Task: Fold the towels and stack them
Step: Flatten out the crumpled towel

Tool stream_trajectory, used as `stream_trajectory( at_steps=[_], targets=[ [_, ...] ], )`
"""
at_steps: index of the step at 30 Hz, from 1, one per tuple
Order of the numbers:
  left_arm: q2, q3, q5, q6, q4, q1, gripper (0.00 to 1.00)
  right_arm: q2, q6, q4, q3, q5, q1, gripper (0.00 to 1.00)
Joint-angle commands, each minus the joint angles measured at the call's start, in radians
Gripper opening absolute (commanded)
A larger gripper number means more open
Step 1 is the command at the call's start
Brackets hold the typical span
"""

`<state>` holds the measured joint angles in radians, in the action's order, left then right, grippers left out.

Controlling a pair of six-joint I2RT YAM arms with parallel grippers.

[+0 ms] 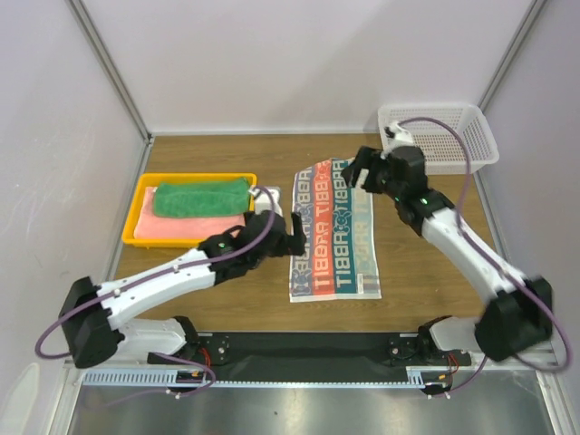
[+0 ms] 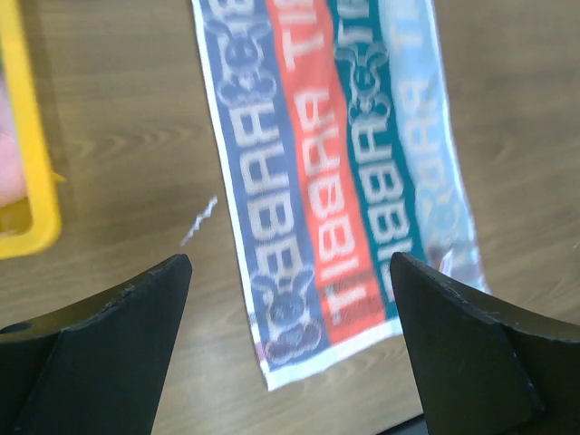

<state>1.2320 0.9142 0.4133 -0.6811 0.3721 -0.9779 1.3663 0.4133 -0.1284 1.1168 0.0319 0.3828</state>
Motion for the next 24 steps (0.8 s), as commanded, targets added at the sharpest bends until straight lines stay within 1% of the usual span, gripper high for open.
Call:
stream_trajectory(
  at_steps=[1,3,4,5,6,7,9,11,12,14,15,17,20,24],
  targets=[
    [-0.054,-0.079,-0.073,-0.043,-0.073,0.068,0.98,-0.192,0.111,-0.135,-0.189,-0.147,0.004,0.88],
    [-0.069,-0.110,-0.125,-0.099,-0.116,0.079,0.97,-0.272,0.153,-0.200,-0.273,-0.202,0.002,0.90],
    [-0.068,-0.142,-0.140,-0.116,-0.134,0.079,0.97,-0.303,0.169,-0.221,-0.344,-0.213,0.001,0.90],
    [-0.066,-0.159,-0.154,-0.135,-0.177,0.079,0.96,-0.361,0.195,-0.234,-0.377,-0.216,0.002,0.90],
    [-0.052,-0.175,-0.197,-0.161,-0.202,0.079,0.94,-0.383,0.205,-0.246,-0.409,-0.211,0.001,0.89],
    [-0.043,-0.195,-0.206,-0.166,-0.220,0.079,0.92,-0.401,0.220,-0.249,-0.469,-0.207,-0.001,0.88],
    [-0.011,-0.201,-0.232,-0.173,-0.262,0.077,0.89,-0.435,0.243,-0.228,-0.514,-0.172,-0.002,0.83],
    [0.009,-0.196,-0.229,-0.163,-0.282,0.074,0.86,-0.437,0.251,-0.195,-0.555,-0.124,-0.002,0.80],
    [0.017,-0.193,-0.220,-0.152,-0.279,0.070,0.86,-0.418,0.240,-0.157,-0.563,-0.107,-0.002,0.75],
    [0.043,-0.183,-0.177,-0.135,-0.279,0.065,0.85,-0.388,0.228,-0.123,-0.577,-0.093,-0.001,0.73],
    [0.072,-0.169,-0.148,-0.120,-0.279,0.065,0.84,-0.345,0.217,-0.105,-0.577,-0.096,-0.004,0.70],
    [0.105,-0.147,-0.134,-0.110,-0.256,0.064,0.84,-0.296,0.206,-0.086,-0.565,-0.090,-0.002,0.68],
    [0.141,-0.126,-0.153,-0.120,-0.225,0.056,0.84,-0.230,0.213,-0.129,-0.532,-0.079,-0.001,0.66],
    [0.112,-0.184,-0.157,-0.210,-0.216,-0.008,0.82,-0.274,0.231,-0.239,-0.548,-0.087,-0.001,0.67]
  ],
)
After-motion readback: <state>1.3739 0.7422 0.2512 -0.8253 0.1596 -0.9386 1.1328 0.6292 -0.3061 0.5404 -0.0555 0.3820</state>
